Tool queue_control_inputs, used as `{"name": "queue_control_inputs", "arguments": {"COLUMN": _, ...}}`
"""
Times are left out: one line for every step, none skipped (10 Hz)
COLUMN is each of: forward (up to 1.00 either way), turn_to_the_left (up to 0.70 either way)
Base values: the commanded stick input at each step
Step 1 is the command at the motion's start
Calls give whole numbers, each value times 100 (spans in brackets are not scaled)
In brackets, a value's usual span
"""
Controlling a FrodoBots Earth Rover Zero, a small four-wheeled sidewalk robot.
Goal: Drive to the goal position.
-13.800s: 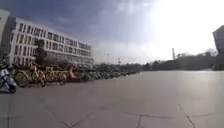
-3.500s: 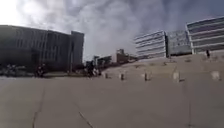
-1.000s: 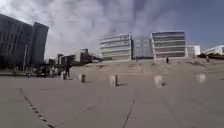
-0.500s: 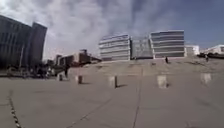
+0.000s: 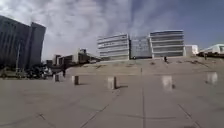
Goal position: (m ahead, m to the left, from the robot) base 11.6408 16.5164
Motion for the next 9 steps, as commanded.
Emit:
{"name": "queue_control_inputs", "arguments": {"forward": 70, "turn_to_the_left": 35}}
{"name": "queue_control_inputs", "arguments": {"forward": 70, "turn_to_the_left": 35}}
{"name": "queue_control_inputs", "arguments": {"forward": 70, "turn_to_the_left": 35}}
{"name": "queue_control_inputs", "arguments": {"forward": 70, "turn_to_the_left": 35}}
{"name": "queue_control_inputs", "arguments": {"forward": 70, "turn_to_the_left": 29}}
{"name": "queue_control_inputs", "arguments": {"forward": 70, "turn_to_the_left": 22}}
{"name": "queue_control_inputs", "arguments": {"forward": 70, "turn_to_the_left": 16}}
{"name": "queue_control_inputs", "arguments": {"forward": 70, "turn_to_the_left": 9}}
{"name": "queue_control_inputs", "arguments": {"forward": 70, "turn_to_the_left": 3}}
